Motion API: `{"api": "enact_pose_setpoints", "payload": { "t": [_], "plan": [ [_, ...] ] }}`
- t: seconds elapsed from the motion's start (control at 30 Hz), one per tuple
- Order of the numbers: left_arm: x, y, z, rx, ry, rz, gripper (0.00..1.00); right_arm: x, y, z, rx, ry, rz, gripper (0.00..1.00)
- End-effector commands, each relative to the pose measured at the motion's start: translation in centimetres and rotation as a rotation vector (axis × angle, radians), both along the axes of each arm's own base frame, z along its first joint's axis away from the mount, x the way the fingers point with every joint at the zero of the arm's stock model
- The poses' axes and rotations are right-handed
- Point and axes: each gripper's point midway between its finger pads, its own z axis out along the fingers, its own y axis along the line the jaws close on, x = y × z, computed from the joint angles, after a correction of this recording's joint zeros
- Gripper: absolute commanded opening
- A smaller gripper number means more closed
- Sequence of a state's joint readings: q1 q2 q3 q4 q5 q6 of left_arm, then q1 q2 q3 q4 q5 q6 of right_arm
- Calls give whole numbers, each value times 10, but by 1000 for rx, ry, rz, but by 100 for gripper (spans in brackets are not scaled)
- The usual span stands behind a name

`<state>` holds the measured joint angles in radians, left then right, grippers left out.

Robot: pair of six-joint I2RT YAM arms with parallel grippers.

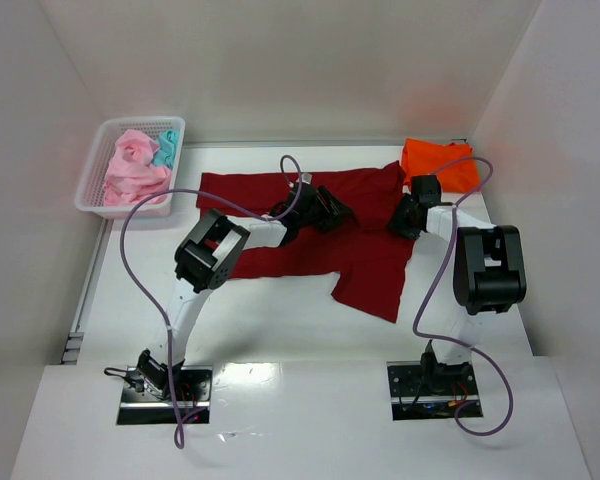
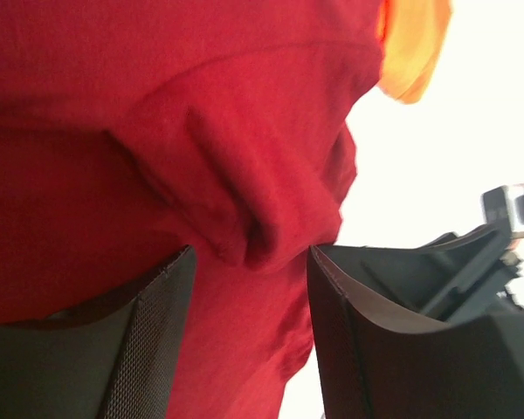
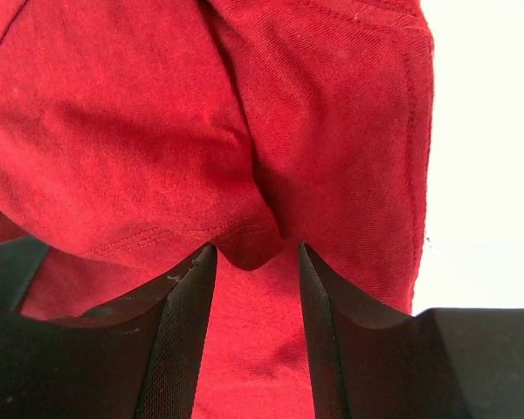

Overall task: Fold and stack the t-shirts
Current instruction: Grap the side of the flattened tshirt closest away from the robot with both arms

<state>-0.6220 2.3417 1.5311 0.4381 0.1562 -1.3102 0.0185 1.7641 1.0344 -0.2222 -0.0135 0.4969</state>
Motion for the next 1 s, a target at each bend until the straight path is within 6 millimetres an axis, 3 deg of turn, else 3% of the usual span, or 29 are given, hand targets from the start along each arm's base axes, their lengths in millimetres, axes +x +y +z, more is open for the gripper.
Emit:
{"api": "enact_pose_setpoints", "payload": {
  "t": [0.0, 0.2, 0.5, 0.97],
  "plan": [
    [8, -3, 32, -93, -70, 11, 61, 26, -13, 17, -15, -90, -41, 48],
    [15, -8, 32, -111, -78, 14, 58, 30, -13, 14, -15, -90, -41, 47],
    [16, -4, 4, -58, -32, 32, 57, 33, -13, 17, -14, -99, -42, 46],
    [18, -9, -6, -36, -15, 40, 52, 38, -36, 22, -24, -117, -95, 46]
  ]
}}
